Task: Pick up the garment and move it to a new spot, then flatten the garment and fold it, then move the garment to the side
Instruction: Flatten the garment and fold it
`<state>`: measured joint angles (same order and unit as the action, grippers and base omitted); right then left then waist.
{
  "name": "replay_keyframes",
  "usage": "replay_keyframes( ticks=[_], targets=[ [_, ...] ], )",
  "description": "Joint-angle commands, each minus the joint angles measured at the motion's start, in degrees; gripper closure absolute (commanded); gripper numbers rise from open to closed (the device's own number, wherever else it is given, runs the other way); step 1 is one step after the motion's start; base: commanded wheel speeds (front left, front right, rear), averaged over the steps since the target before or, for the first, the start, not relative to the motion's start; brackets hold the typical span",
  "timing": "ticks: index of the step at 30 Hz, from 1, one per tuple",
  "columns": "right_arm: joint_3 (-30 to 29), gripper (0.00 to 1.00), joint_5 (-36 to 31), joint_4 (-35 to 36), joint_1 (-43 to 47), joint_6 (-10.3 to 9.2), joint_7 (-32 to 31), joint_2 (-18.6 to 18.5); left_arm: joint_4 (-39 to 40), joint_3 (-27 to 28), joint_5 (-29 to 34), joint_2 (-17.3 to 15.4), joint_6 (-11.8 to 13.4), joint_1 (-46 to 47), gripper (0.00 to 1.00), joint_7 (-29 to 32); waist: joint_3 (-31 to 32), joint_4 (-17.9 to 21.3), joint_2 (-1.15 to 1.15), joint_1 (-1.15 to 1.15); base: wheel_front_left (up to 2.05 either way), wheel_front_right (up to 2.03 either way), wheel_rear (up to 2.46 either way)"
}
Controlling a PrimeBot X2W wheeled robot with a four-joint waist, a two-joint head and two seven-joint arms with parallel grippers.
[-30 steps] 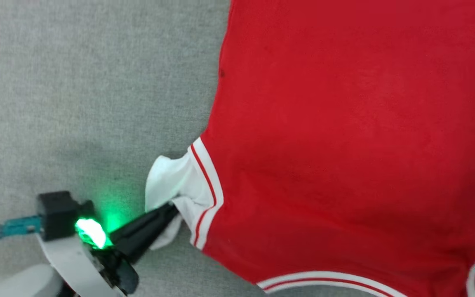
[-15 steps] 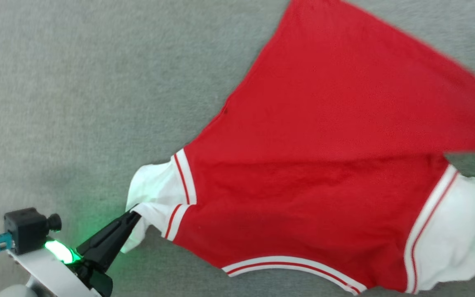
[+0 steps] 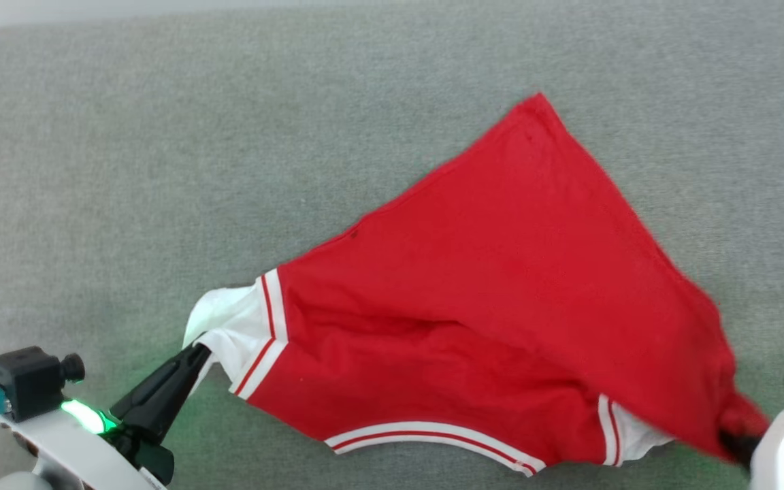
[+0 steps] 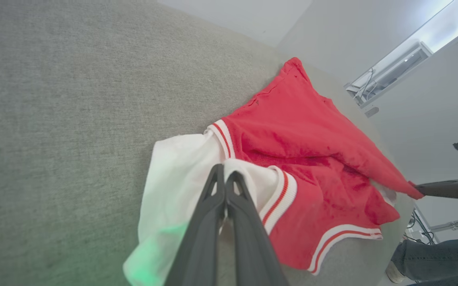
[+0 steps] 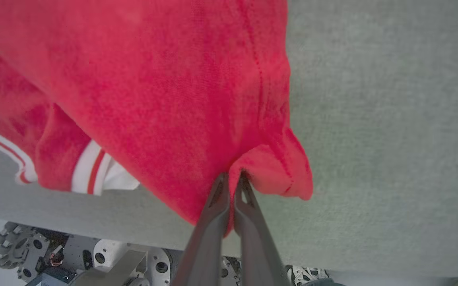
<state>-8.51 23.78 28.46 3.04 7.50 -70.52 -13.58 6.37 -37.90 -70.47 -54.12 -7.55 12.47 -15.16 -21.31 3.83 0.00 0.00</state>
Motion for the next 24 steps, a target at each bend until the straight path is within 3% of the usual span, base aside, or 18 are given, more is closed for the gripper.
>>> replay_keyframes(
  ticks=[1,7,9,10,17,21,24],
  targets=[
    [1.4,1.0,0.4,-0.2,1.7,-0.02,1.3,0.5,-0.3,0.3,0.5,0.3,0.1,-0.9,1.0,0.1,1.0,1.0,0.0,0.0,0.0,0.0,0.0],
    [4.7,1.0,1.1,-1.8,4.6,-0.02,7.7,0.8,-0.7,0.6,0.3,0.8,0.1,-1.5,1.0,0.1,2.0,1.7,0.0,0.0,0.0,0.0,0.0],
    [4.6,0.52,1.5,-1.6,3.1,-0.02,10.4,0.6,-0.7,0.8,0.3,1.0,0.1,-1.6,1.0,0.1,2.3,1.6,0.0,0.0,0.0,0.0,0.0],
    [4.4,0.0,2.0,-1.1,2.2,-0.02,11.7,0.4,-0.7,0.8,0.3,1.2,0.1,-1.6,1.0,0.1,2.5,1.5,0.0,0.0,0.0,0.0,0.0],
    [1.6,0.0,5.2,1.9,-9.4,-0.02,18.9,-2.3,-0.2,1.2,0.1,1.8,0.1,-1.6,1.0,0.1,2.7,0.9,0.0,0.0,0.0,0.0,0.0],
    [3.6,0.0,2.6,-2.2,-21.1,-0.02,26.0,-4.2,0.5,0.6,0.5,2.1,0.1,-0.6,1.0,0.1,2.5,0.1,0.0,0.0,0.0,0.0,0.0],
    [7.3,0.0,-1.3,-8.3,-29.4,-0.02,34.9,-5.4,0.7,-0.1,0.5,2.6,0.1,0.6,1.0,0.1,2.1,-0.9,0.0,0.0,0.0,0.0,0.0]
  ],
)
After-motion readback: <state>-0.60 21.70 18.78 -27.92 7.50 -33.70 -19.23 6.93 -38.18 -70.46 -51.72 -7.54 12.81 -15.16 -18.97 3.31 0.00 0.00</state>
